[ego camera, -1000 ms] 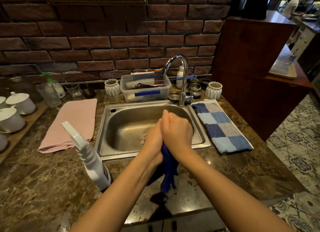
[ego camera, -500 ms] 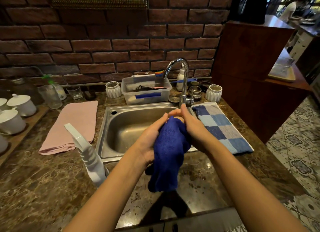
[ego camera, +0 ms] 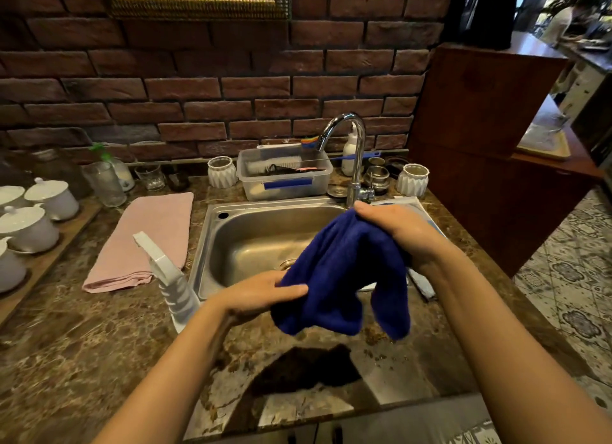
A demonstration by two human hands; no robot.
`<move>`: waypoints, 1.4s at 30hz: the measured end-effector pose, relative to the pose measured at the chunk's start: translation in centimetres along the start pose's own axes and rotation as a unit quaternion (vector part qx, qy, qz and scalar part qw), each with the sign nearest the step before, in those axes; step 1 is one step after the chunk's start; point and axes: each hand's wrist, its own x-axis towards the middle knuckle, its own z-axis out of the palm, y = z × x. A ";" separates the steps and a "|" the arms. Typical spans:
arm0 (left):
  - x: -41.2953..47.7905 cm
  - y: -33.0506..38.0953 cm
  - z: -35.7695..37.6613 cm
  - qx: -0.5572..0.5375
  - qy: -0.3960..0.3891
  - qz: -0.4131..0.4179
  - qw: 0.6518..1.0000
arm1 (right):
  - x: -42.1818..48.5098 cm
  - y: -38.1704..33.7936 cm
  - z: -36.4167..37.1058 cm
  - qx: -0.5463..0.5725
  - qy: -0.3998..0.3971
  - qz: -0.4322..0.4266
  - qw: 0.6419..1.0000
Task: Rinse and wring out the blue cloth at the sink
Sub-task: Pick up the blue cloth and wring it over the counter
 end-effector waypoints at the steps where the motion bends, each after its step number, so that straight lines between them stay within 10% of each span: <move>1: -0.1 -0.3 0.0 -0.059 0.022 0.015 0.998 | 0.1 0.1 -0.3 -0.004 0.015 0.018 1.000; 12: 1.7 1.7 5.5 -0.308 0.230 0.017 0.923 | -2.9 2.4 8.8 -0.288 0.067 -0.081 0.952; 17: 2.4 2.7 8.4 -0.280 0.293 0.053 0.913 | -1.1 2.0 9.2 -0.279 0.232 -0.096 0.927; 29: 2.7 3.6 5.7 -0.401 0.306 0.038 0.862 | -3.3 0.2 10.3 -0.318 0.090 -0.122 0.936; 34: 2.8 4.3 7.6 -0.419 0.299 0.058 0.856 | -1.4 0.7 9.9 -0.372 0.253 -0.172 0.876; 42: 2.1 5.0 6.4 -0.418 0.304 0.015 0.856 | -2.3 1.8 10.4 -0.298 0.215 -0.119 0.922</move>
